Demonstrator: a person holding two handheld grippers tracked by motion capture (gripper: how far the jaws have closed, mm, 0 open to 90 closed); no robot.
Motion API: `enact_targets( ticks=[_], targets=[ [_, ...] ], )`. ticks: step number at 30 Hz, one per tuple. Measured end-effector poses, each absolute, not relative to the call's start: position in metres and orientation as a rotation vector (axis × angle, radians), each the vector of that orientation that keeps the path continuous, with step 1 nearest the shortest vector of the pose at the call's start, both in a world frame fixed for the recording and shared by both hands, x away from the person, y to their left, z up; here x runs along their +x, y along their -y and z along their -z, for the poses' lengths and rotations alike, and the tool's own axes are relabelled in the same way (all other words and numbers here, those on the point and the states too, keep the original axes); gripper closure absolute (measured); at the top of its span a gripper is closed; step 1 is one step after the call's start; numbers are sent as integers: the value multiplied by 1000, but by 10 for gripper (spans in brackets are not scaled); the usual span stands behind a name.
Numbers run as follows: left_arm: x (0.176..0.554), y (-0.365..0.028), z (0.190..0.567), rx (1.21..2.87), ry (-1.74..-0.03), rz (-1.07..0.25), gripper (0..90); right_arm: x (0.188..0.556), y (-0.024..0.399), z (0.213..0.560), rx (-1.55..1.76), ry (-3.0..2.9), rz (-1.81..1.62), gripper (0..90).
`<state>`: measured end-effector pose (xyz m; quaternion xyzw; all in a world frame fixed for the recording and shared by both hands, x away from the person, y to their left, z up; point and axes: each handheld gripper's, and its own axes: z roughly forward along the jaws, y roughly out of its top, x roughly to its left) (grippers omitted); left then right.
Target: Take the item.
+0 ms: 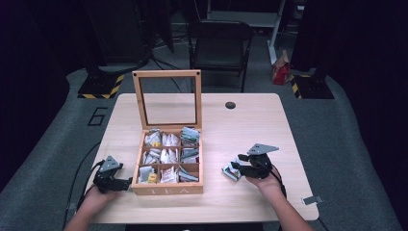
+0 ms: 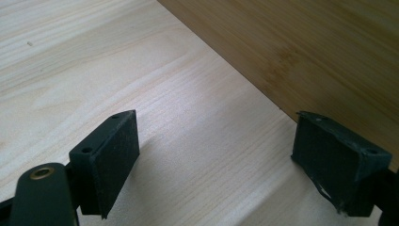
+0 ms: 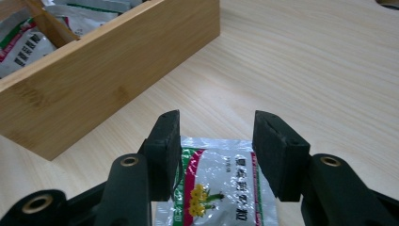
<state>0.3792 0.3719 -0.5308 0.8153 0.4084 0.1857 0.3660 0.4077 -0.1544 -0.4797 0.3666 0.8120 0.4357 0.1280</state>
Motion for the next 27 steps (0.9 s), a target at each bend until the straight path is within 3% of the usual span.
enact_targets(
  ticks=[27],
  targets=[
    [379,-372,531,2096,-1050,-477,148,418,192,483,1167,-2244,-1221,512]
  ],
)
